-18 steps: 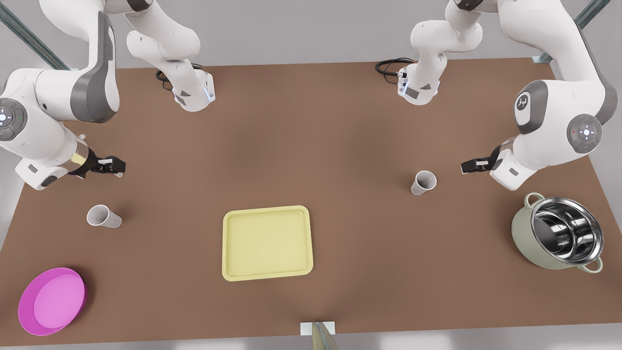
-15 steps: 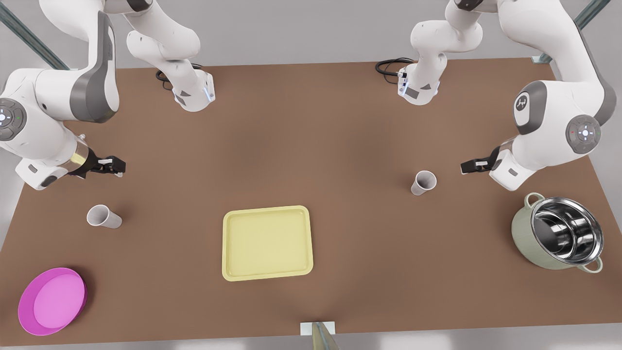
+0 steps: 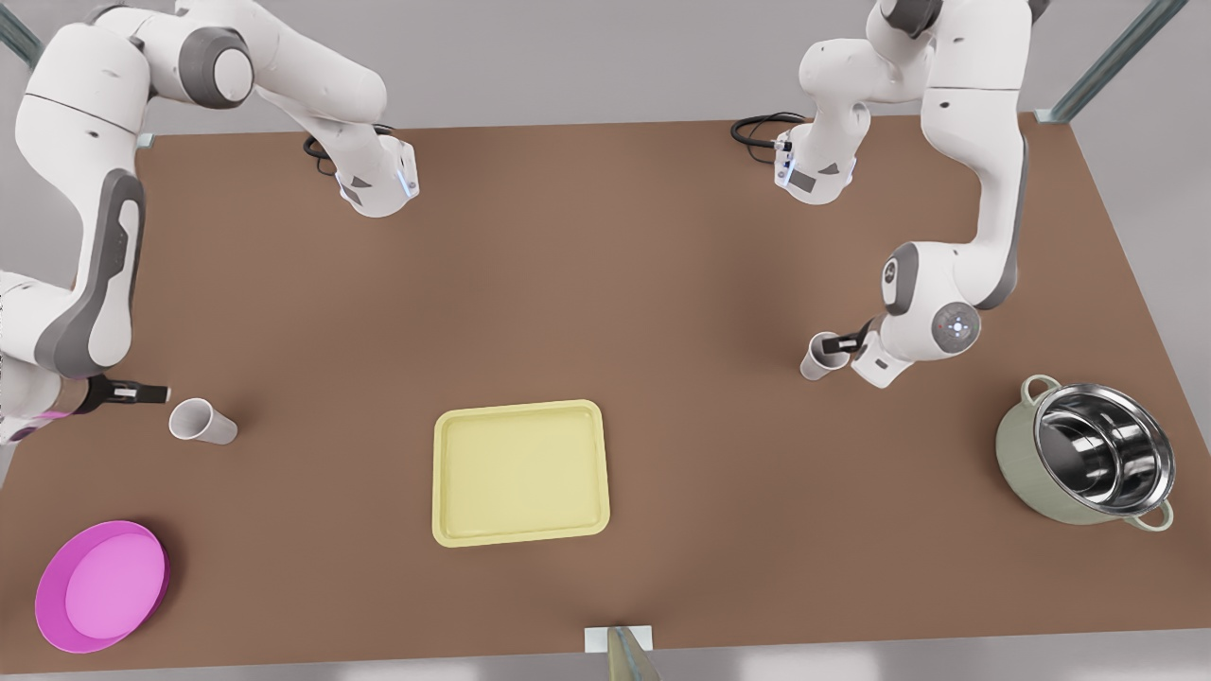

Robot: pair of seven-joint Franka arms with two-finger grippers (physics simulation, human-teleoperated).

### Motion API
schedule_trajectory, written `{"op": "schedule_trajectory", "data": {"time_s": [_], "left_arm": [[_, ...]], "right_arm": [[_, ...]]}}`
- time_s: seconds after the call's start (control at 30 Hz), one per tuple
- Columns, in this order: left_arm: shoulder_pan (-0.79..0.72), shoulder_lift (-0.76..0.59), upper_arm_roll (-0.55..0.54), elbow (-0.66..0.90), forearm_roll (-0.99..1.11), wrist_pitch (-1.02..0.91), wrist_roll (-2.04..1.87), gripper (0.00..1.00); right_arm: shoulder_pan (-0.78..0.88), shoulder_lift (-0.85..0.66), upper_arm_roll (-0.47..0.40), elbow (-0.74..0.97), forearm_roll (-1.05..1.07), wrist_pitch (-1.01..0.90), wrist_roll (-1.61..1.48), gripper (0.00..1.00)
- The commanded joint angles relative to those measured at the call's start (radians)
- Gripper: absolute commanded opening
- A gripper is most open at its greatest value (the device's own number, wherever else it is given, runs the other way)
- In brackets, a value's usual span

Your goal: Use both arms to respectively pick up the white IKEA cups from the middle-left and middle-right positions, then place the white IKEA cups onto the middle-middle tray, ensuring that the cups remain upright and do not tip over

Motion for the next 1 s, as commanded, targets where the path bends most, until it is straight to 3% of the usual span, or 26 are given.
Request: {"op": "schedule_trajectory", "data": {"time_s": [0.0, 0.27, 0.33, 0.37, 0.43, 0.47, 0.57, 0.67, 0.7, 0.77, 0.83, 0.9, 0.97], "left_arm": [[0.000, 0.005, 0.000, -0.007, 0.008, 0.098, -0.011, 1.00], [0.000, 0.050, 0.000, -0.053, 0.006, 0.098, -0.021, 1.00], [-0.002, 0.050, 0.000, -0.052, 0.003, 0.098, -0.021, 0.82], [-0.002, 0.051, 0.000, -0.052, 0.000, 0.098, -0.021, 0.65], [-0.005, 0.050, 0.000, -0.050, -0.072, 0.098, -0.021, 0.53], [-0.003, 0.050, 0.000, -0.050, -0.087, 0.098, -0.021, 0.39], [-0.005, 0.053, 0.000, -0.047, -0.112, 0.098, -0.022, 0.26], [-0.005, 0.048, 0.000, -0.030, -0.110, 0.094, -0.016, 0.24], [-0.006, 0.050, 0.000, 0.028, -0.109, 0.035, -0.018, 0.23], [-0.011, 0.107, -0.006, 0.293, -0.104, -0.204, -0.139, 0.23], [-0.038, 0.171, -0.020, 0.472, -0.104, -0.281, -0.240, 0.23], [-0.095, 0.283, -0.022, 0.676, -0.107, -0.333, -0.396, 0.23], [-0.216, 0.390, -0.022, 0.819, -0.107, -0.327, -0.553, 0.24]], "right_arm": [[-0.013, 0.028, 0.000, -0.013, 0.050, 0.203, -0.256, 1.00], [-0.079, 0.064, -0.003, -0.163, 0.060, 0.438, -0.273, 1.00], [-0.084, 0.064, -0.008, -0.183, 0.054, 0.441, -0.274, 1.00], [-0.087, 0.068, -0.011, -0.186, 0.054, 0.442, -0.274, 1.00], [-0.101, 0.087, -0.012, -0.189, 0.054, 0.442, -0.274, 1.00], [-0.104, 0.105, -0.012, -0.189, 0.054, 0.448, -0.274, 1.00], [-0.115, 0.136, -0.011, -0.189, 0.057, 0.456, -0.274, 1.00], [-0.116, 0.159, -0.011, -0.187, 0.063, 0.465, -0.274, 1.00], [-0.116, 0.160, -0.011, -0.187, 0.063, 0.465, -0.274, 1.00], [-0.113, 0.168, -0.011, -0.187, 0.065, 0.465, -0.273, 1.00], [-0.113, 0.177, -0.011, -0.189, 0.063, 0.465, -0.274, 0.97], [-0.113, 0.180, -0.011, -0.189, 0.063, 0.461, -0.274, 0.75], [-0.111, 0.179, -0.008, -0.189, 0.063, 0.442, -0.274, 0.63]]}}
